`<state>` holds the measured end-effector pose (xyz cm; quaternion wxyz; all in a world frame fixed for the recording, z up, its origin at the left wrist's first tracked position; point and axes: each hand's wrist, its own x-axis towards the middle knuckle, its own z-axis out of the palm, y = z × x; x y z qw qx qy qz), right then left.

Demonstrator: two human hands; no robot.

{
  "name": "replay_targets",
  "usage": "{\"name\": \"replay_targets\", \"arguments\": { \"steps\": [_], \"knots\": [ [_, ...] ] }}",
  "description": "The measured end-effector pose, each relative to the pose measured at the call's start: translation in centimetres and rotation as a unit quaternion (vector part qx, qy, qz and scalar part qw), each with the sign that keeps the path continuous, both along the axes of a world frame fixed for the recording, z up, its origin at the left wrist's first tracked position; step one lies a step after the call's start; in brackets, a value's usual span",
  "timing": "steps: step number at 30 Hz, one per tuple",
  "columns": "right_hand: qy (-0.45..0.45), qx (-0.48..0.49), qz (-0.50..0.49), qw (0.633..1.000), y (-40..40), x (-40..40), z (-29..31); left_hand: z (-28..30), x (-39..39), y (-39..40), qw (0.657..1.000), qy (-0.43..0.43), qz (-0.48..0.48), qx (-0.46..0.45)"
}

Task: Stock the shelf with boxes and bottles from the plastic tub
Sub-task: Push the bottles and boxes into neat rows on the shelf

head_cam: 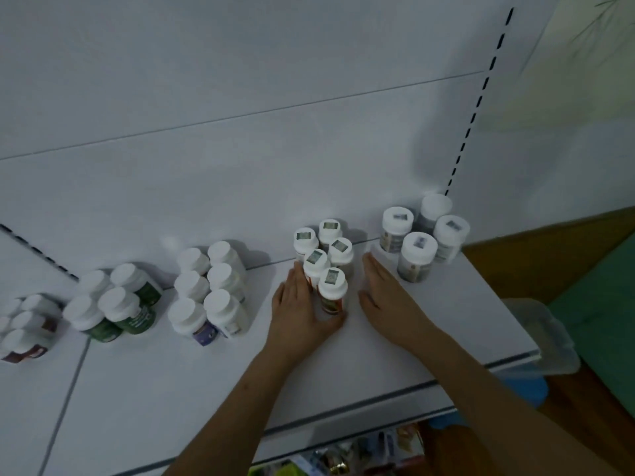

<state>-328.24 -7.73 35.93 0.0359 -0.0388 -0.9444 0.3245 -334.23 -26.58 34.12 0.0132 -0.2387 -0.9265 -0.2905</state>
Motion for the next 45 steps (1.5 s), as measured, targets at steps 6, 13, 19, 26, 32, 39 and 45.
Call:
{"name": "replay_targets", "arguments": {
  "steps": [6, 13, 19, 26, 32, 39, 45],
  "knots": [
    [0.037, -0.011, 0.047, 0.998, 0.8, -4.3, 0.2, 0.4, -1.8, 0.5, 0.998, -0.004, 0.013, -0.059],
    [0.085, 0.040, 0.068, 0.993, 0.9, -5.1, -1.1, 0.9, -1.2, 0.4, 0.999, 0.025, 0.006, -0.041],
    [0.092, 0.061, 0.074, 0.991, 1.0, -5.5, -2.1, 0.9, -1.5, 0.3, 0.999, 0.006, 0.004, -0.031],
    [0.081, 0.050, 0.036, 0.995, -0.7, -5.5, -1.9, 2.3, -1.5, -1.1, 0.993, -0.108, -0.011, 0.036],
    [0.086, 0.048, 0.019, 0.995, -1.4, -5.5, -2.0, 2.2, -1.0, -1.1, 0.993, -0.088, 0.037, 0.070],
    [0.093, 0.041, 0.021, 0.995, -1.4, -5.2, -2.5, 2.7, -1.0, -1.7, 0.990, -0.104, 0.038, 0.082],
    [0.097, 0.038, 0.024, 0.994, -0.9, -5.5, -2.9, 2.7, -1.0, -1.6, 0.991, -0.108, 0.024, 0.081]
  ]
}}
